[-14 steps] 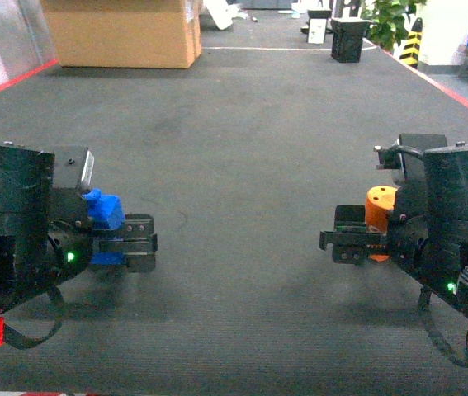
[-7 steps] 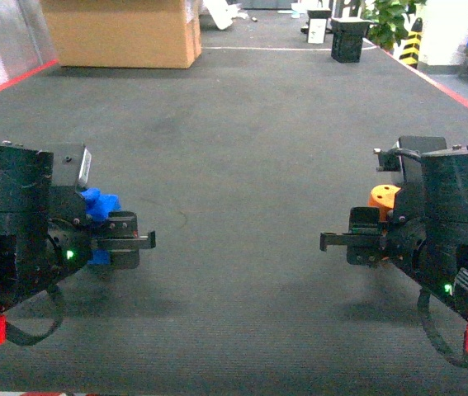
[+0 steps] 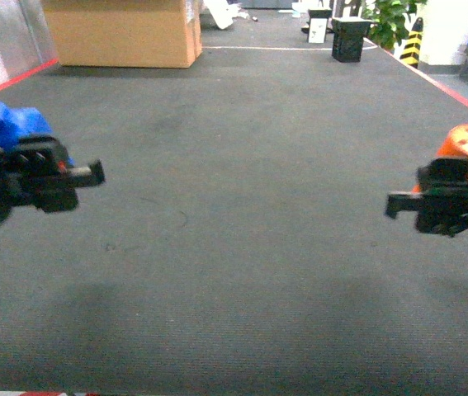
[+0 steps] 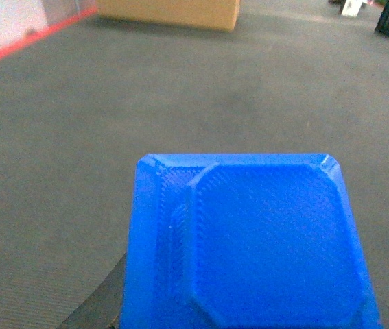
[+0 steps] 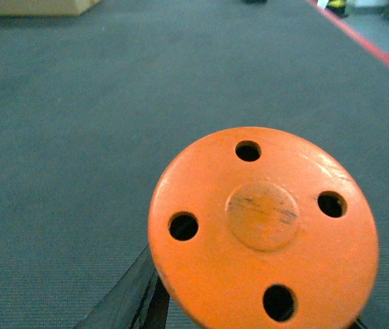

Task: Sort blue parts and orange caps into right shelf containers

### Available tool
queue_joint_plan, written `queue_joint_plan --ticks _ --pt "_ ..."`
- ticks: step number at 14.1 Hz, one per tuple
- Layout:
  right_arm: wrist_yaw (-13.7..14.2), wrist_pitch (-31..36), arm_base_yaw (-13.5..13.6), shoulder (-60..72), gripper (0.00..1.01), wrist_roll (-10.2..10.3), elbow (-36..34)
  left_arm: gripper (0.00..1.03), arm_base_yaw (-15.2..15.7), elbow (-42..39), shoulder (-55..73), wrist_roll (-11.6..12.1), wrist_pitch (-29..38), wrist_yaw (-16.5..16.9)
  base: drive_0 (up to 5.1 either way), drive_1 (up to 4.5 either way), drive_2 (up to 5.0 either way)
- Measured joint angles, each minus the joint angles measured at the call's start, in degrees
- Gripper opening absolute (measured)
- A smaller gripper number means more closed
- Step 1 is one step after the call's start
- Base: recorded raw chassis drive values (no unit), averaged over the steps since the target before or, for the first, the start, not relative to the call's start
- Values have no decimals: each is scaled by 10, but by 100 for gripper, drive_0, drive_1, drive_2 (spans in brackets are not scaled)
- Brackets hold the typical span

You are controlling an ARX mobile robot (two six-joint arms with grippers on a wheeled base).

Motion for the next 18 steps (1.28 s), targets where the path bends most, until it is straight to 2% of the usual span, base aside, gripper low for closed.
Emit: queue_joint_plan --ticks 1,3,6,8,11,12,13,14,15,16,17,18 --pt "11 -7 -1 -75 43 -13 -45 43 -9 -42 -75 17 0 -23 0 0 0" --pt "32 -78 -3 -261 43 -31 -140 43 -12 -125 -245 52 -68 -65 0 0 0" --pt "86 -231 11 -562 43 -49 -200 43 -15 -154 -534 96 -212 -115 0 0 0" --pt "122 -306 29 -718 43 -54 -206 43 -51 -163 -682 106 -298 -152 0 0 0" --pt "121 -327 31 -742 43 -49 -206 43 -61 -169 -710 106 -311 -144 0 0 0" --pt "75 -398 17 -755 43 -51 -196 43 -40 -152 -725 92 -407 -85 0 0 0" --pt "-50 -468 -46 -810 43 -56 -221 43 35 -176 -784 70 -525 77 0 0 0" --pt "-78 -475 -69 -832 43 -58 -241 43 59 -197 -805 65 -525 108 0 0 0" --pt "-91 -480 -84 -847 43 -58 -252 43 74 -211 -820 65 -528 121 0 0 0" --pt "-147 -486 -131 -863 43 -60 -258 43 119 -219 -834 65 -533 175 0 0 0" --pt "-151 -491 -158 -876 43 -59 -265 43 152 -229 -846 63 -534 185 0 0 0" --pt "-166 -497 -155 -885 43 -60 -273 43 149 -236 -857 63 -537 198 0 0 0"
